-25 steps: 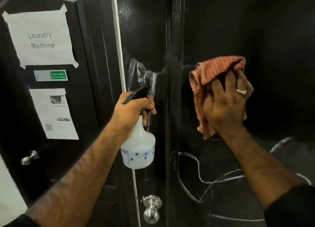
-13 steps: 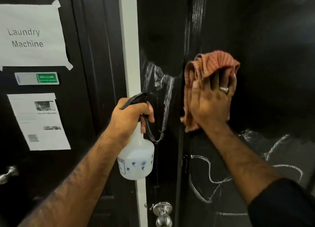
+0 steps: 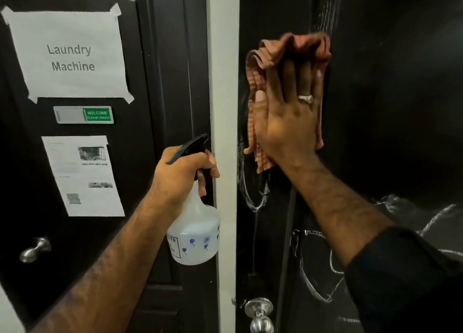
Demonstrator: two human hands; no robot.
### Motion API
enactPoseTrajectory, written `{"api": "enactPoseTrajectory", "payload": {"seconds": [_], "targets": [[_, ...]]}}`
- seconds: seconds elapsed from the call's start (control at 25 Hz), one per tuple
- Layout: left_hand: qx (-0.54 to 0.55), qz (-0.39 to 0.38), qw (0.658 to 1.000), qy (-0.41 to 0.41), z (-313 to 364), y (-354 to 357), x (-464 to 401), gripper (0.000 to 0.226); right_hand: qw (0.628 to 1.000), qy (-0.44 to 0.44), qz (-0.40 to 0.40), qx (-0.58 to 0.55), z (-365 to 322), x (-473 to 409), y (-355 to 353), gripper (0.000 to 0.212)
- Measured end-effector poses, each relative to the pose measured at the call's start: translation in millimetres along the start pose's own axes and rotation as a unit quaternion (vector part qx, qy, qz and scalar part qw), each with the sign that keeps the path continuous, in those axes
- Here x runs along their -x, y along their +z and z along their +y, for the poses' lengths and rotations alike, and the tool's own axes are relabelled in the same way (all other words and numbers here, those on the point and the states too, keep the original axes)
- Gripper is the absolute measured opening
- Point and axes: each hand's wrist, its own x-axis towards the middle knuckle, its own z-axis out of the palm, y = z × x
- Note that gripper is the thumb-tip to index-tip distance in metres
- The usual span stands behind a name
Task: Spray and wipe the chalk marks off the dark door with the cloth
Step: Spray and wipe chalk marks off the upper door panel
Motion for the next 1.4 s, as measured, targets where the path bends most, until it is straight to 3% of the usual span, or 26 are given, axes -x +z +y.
{"api": "enactPoseTrajectory", "payload": {"seconds": [0.08, 0.2, 0.24, 0.28, 0.4, 0.48, 0.56, 0.64, 0.72, 0.76, 0.84, 0.92, 0.96, 1.04, 1.12, 1.16, 1.2, 1.32, 1.36, 1.4], "targets": [[-0.010, 0.019, 1.000, -0.003, 2.0, -7.7, 1.4, 0.010, 0.997, -0.071, -0.019, -0.007, -15.0, 12.7, 3.8, 0.063], [-0.020, 0.015, 1.000, 0.009, 4.2, -14.3, 4.3, 0.016, 0.952, -0.284, -0.109, 0.037, 20.8, 95.6, -5.0, 0.065], [-0.021, 0.008, 1.000, 0.010, 5.4, -15.5, 5.1, 0.017, 0.941, -0.315, -0.111, 0.051, 36.7, 104.6, -6.9, 0.064], [-0.024, 0.004, 1.000, 0.010, 6.5, -17.0, 5.7, 0.016, 0.948, -0.299, -0.100, 0.049, 45.0, 95.7, -4.3, 0.062], [-0.024, 0.001, 1.000, 0.002, 8.2, -15.4, 6.4, 0.013, 0.999, -0.043, -0.024, 0.007, 13.2, 15.5, 1.6, 0.060], [-0.023, 0.006, 1.000, 0.000, 8.2, -17.3, 4.8, 0.010, 1.000, -0.001, -0.019, 0.007, -21.1, -16.2, -2.5, 0.065], [-0.023, 0.016, 1.000, 0.000, 7.3, -23.1, 3.9, 0.011, 0.991, -0.118, -0.054, 0.025, -27.7, 13.3, 3.5, 0.067], [-0.021, 0.017, 1.000, -0.005, 3.7, -31.3, 4.0, 0.024, 0.948, -0.289, -0.122, 0.051, -5.8, 80.2, 1.5, 0.065], [-0.018, 0.014, 1.000, -0.005, 1.2, -40.4, 6.8, 0.033, 0.921, -0.361, -0.124, 0.073, 32.2, 104.8, 0.1, 0.062], [-0.018, 0.017, 1.000, -0.007, 0.3, -45.4, 8.0, 0.037, 0.941, -0.315, -0.103, 0.066, 38.6, 92.4, 3.0, 0.063], [-0.022, 0.022, 0.999, -0.005, -0.8, -49.7, 7.4, 0.041, 0.996, -0.077, -0.037, 0.032, 20.8, 40.4, 7.6, 0.063], [-0.016, 0.025, 1.000, -0.008, -1.5, -48.3, 7.2, 0.043, 0.998, 0.057, 0.011, 0.005, -21.9, 8.3, 5.1, 0.059], [-0.016, 0.026, 0.999, -0.013, -2.6, -46.1, 7.5, 0.044, 0.999, 0.046, 0.012, -0.006, -38.0, 15.3, 6.1, 0.059], [-0.019, 0.019, 1.000, -0.015, -3.2, -39.4, 10.6, 0.037, 0.993, -0.100, -0.058, 0.012, -44.3, 74.3, 13.9, 0.064], [-0.014, 0.005, 1.000, -0.015, -5.6, -34.4, 16.1, 0.031, 0.965, -0.234, -0.111, 0.036, -14.5, 135.2, 11.3, 0.067], [-0.018, 0.000, 1.000, -0.013, -6.5, -34.8, 18.0, 0.028, 0.964, -0.245, -0.100, 0.036, 3.2, 143.1, 14.6, 0.068], [-0.022, 0.000, 1.000, -0.012, -8.2, -36.1, 19.0, 0.026, 0.974, -0.207, -0.092, 0.022, 12.8, 139.1, 17.7, 0.068], [-0.026, 0.013, 0.999, -0.031, -14.4, -41.9, 21.5, 0.042, 0.999, 0.050, 0.009, 0.005, -20.2, 113.6, 22.8, 0.058], [-0.024, 0.018, 0.999, -0.041, -18.0, -41.3, 21.5, 0.052, 0.997, 0.073, 0.035, 0.006, -41.0, 111.8, 25.5, 0.052], [-0.027, 0.023, 0.998, -0.049, -20.4, -38.8, 22.1, 0.057, 0.999, 0.040, 0.028, -0.009, -57.5, 116.9, 30.1, 0.051]]}}
